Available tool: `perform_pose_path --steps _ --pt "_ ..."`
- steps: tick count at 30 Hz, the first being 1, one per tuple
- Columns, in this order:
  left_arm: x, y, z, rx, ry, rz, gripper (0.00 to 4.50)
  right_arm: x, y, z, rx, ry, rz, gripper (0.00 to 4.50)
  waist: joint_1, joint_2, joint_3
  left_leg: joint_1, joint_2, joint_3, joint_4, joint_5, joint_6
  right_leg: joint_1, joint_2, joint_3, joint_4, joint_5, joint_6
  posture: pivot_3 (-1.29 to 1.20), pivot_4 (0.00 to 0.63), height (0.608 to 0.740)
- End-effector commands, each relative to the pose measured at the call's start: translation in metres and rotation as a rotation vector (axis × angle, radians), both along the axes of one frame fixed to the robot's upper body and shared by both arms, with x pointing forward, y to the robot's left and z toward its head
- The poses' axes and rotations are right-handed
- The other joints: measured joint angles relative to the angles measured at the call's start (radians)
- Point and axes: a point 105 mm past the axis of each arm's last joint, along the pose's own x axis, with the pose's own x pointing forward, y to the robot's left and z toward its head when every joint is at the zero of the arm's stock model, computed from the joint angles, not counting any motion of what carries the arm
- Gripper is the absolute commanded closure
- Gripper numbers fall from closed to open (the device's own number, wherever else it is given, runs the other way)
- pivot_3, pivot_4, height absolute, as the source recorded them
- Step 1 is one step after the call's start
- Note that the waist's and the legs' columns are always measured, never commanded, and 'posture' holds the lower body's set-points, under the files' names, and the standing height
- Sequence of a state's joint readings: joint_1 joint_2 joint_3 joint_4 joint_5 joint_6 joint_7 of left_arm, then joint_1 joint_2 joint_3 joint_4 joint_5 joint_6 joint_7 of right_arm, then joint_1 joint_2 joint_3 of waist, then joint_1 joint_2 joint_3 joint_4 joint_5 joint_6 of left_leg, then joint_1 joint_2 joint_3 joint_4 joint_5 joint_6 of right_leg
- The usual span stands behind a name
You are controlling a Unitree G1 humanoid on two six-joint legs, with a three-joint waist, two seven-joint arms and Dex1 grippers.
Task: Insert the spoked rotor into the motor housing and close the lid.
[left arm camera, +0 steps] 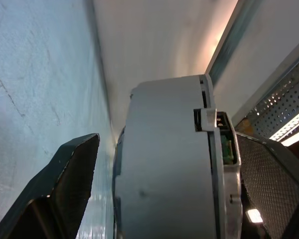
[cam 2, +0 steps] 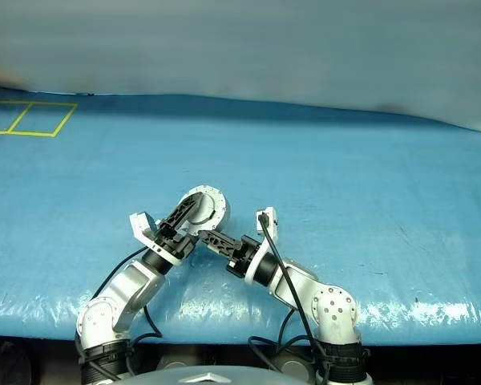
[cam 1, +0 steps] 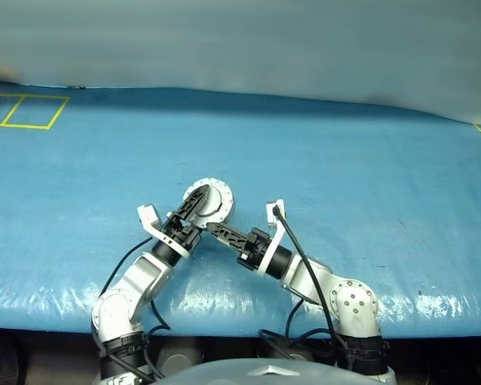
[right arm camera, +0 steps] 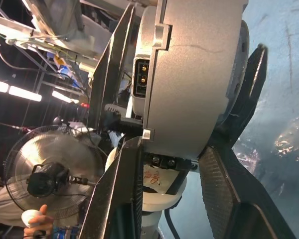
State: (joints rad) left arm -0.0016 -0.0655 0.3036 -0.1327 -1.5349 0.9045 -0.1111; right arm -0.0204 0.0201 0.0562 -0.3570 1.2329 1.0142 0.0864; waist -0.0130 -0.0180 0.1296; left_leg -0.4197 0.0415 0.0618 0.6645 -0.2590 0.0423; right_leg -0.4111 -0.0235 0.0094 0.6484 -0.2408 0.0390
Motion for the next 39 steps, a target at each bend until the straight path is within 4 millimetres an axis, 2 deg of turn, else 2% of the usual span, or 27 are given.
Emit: perform_pose_path --steps 1,3,6,7,9,10,12,17,18,24,26,28,33,35,39 --pt "0.0 -0.006 0.005 -0.01 -0.018 -0.03 0.17 -0.005 0.005 0.021 0.059 -0.07 0.034 3.23 0.0 0.0 0.0 0.0 0.0 0.0 0.0 0.0 0.0 0.0 0.0 0.0 0.0 0.0 0.0 0.0 0.15 0.74" --pt "-0.001 -0.005 0.003 -0.018 -0.012 -0.033 0.6 -0.004 0.003 0.018 0.044 -0.065 0.022 3.23 0.0 0.0 0.0 0.0 0.0 0.0 0.0 0.0 0.0 0.0 0.0 0.0 0.0 0.0 0.0 0.0 0.15 0.74" --pt "-0.004 0.0 0.005 -0.018 -0.019 -0.022 1.59 -0.003 -0.001 0.013 0.008 -0.066 0.01 3.23 -0.001 0.0 0.0 0.0 0.0 0.0 0.0 0.0 0.0 0.0 0.0 0.0 0.0 0.0 0.0 0.0 0.15 0.74" --pt "-0.004 0.002 0.005 -0.014 -0.018 -0.013 1.8 -0.003 -0.002 0.01 0.009 -0.046 0.016 3.23 -0.001 0.0 0.0 0.0 0.0 0.0 0.0 0.0 0.0 0.0 0.0 0.0 0.0 0.0 0.0 0.0 0.15 0.74" --pt "-0.003 0.007 0.005 0.0 -0.016 0.009 1.84 -0.003 -0.007 0.0 -0.039 -0.024 0.006 3.23 -0.001 0.0 0.0 0.0 0.0 0.0 0.0 0.0 0.0 0.0 0.0 0.0 0.0 0.0 0.0 0.0 0.15 0.74" --pt "-0.002 0.009 0.004 0.009 -0.013 0.022 1.84 -0.001 -0.01 -0.005 -0.051 -0.011 -0.006 2.5 -0.001 0.0 0.0 0.0 0.0 0.0 0.0 0.0 0.0 0.0 0.0 0.0 0.0 0.0 0.0 0.0 0.15 0.74" --pt "0.001 0.014 0.003 0.029 -0.005 0.05 2.14 0.0 -0.016 -0.01 -0.08 -0.007 -0.028 1.9 0.0 0.0 0.0 0.0 0.0 0.0 0.0 0.0 0.0 0.0 0.0 0.0 0.0 0.0 0.0 0.0 0.15 0.74" --pt "0.021 0.036 -0.001 0.12 0.036 0.176 2.15 0.009 -0.035 -0.033 -0.439 -0.198 -0.126 0.24 0.003 0.0 0.0 0.001 -0.001 0.0 0.001 0.0 0.0 0.0 0.0 0.0 0.0 0.0 0.0 0.0 0.15 0.74" --pt "0.026 0.041 -0.002 0.135 0.041 0.2 2.15 0.01 -0.036 -0.034 -0.471 -0.234 -0.141 0.02 0.005 0.0 0.0 0.001 -0.001 0.0 0.001 0.0 0.0 0.001 0.0 0.0 0.0 0.0 0.0 0.0 0.15 0.74" --pt "0.075 0.076 0.007 0.227 0.045 0.354 2.15 0.015 -0.039 -0.039 -0.702 -0.526 -0.194 0.0 0.004 -0.001 0.0 0.001 -0.005 0.0 0.002 0.001 0.0 0.001 0.0 0.001 0.001 0.001 0.002 0.0 0.15 0.74" --pt "0.086 0.082 0.009 0.232 0.043 0.379 2.15 0.016 -0.038 -0.041 -0.724 -0.568 -0.204 0.0 0.003 -0.002 0.001 0.0 -0.006 0.0 0.002 0.001 0.0 0.001 0.0 0.001 0.001 0.002 0.003 0.0 0.15 0.74" --pt "0.106 0.088 0.015 0.24 0.041 0.416 2.15 0.015 -0.036 -0.044 -0.756 -0.607 -0.203 0.0 0.003 -0.003 0.001 0.0 -0.005 0.0 0.002 0.002 0.0 0.001 -0.001 0.001 0.0 0.002 0.003 0.0 0.15 0.74" --pt "0.147 0.086 0.026 0.259 0.048 0.453 2.15 0.018 -0.039 -0.048 -0.822 -0.671 -0.242 0.0 0.009 -0.008 0.004 -0.001 -0.008 -0.001 0.002 0.003 -0.002 0.001 -0.001 0.0 0.0 0.002 0.004 0.0 0.15 0.74" --pt "0.156 0.081 0.026 0.243 0.06 0.444 2.15 0.021 -0.04 -0.045 -0.852 -0.732 -0.279 0.0 0.008 -0.009 0.004 -0.002 -0.01 -0.001 0.002 0.004 -0.004 0.0 -0.002 -0.001 -0.001 0.003 0.005 0.0 0.15 0.74" --pt "0.169 0.059 0.02 0.323 0.083 0.382 2.15 0.023 -0.041 -0.043 -0.914 -0.844 -0.334 0.0 0.003 -0.009 0.004 -0.003 -0.011 -0.001 0.002 0.004 -0.003 0.0 -0.003 -0.001 -0.003 0.004 0.007 0.0 0.15 0.74"
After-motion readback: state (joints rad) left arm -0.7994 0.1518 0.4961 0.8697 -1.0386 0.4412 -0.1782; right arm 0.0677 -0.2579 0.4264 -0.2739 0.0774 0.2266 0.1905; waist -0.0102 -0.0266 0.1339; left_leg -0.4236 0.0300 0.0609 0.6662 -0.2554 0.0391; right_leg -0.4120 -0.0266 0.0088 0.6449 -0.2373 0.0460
